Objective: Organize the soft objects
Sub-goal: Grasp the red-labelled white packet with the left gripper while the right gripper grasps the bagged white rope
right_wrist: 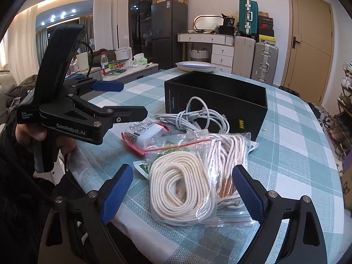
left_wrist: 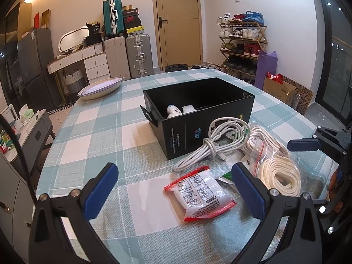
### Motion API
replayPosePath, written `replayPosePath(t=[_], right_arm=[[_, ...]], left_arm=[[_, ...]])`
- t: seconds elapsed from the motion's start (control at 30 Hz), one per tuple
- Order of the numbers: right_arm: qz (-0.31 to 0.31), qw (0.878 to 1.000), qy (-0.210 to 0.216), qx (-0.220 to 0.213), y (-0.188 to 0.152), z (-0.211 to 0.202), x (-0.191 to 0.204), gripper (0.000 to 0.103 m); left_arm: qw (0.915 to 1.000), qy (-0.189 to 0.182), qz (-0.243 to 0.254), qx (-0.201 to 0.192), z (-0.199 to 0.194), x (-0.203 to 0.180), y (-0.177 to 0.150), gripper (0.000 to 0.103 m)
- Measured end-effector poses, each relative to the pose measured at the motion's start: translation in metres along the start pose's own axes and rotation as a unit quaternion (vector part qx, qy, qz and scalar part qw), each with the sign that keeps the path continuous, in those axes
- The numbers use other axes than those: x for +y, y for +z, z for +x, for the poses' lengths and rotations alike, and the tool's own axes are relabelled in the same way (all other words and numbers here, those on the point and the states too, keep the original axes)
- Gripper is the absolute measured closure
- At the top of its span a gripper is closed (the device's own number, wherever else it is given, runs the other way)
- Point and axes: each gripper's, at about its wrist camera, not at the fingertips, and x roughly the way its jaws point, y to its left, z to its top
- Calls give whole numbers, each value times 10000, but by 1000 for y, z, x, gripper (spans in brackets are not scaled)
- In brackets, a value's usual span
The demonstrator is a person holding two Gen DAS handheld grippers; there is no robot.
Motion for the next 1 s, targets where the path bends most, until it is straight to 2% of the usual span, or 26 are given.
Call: replayPosePath(t=[0.17, 0.53, 0.77, 1.0], right_arm=[[-135, 9998, -83, 117, -2, 5, 4, 18], [-309, 9989, -243, 263, -6, 15, 6, 22], [-450, 9979, -339, 303, -8, 17, 10, 39], [-482, 9981, -288, 268, -8, 15, 9, 50]], left_arm=[[9999, -60, 7, 86, 2, -2, -2, 0], [9993, -91, -47, 368, 13, -2, -7, 0], [9983, -132, -64, 565, 19, -4, -10, 0], [9979, -167, -55, 617, 20, -5, -11, 0]])
